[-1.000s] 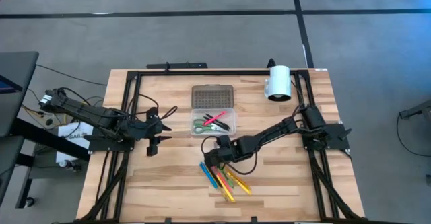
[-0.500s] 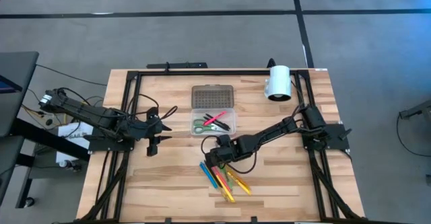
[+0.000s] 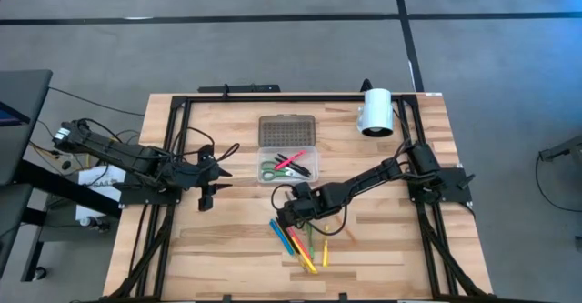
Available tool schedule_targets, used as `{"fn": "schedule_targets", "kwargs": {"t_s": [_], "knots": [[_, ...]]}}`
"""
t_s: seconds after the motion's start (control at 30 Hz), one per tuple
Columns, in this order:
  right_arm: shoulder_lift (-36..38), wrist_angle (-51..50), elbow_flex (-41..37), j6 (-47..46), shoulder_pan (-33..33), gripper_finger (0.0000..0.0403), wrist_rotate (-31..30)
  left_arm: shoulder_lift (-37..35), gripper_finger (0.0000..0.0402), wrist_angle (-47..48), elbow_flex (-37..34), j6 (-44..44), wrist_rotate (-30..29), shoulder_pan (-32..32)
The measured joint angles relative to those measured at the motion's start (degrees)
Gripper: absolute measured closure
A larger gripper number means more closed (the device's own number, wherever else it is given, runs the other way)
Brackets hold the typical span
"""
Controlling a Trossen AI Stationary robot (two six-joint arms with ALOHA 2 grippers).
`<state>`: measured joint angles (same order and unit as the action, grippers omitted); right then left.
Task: Pick & place school supplies into a supply box
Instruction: Put the gray pen into the supply box
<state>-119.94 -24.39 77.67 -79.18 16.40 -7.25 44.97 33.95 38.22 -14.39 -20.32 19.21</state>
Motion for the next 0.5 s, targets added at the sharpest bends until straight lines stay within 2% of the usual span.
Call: {"fn": "schedule_targets", "kwargs": {"t_s": [0.13,0.33,0.5], "knots": [[0.0,0.4,0.0,0.2,0.0,0.0396,-0.2,0.0,0.0275,0.0,0.0,0.0,0.0,0.0],[0.0,0.5,0.0,0.5,0.0,0.0382,-0.1,0.0,0.0275,0.0,0.0,-0.2,-0.1,0.0],[-0.4,-0.1,2.0,5.1,0.0,0.0394,0.0,0.0,0.0274,0.0,0.0,-0.2,-0.6,0.0]]}}
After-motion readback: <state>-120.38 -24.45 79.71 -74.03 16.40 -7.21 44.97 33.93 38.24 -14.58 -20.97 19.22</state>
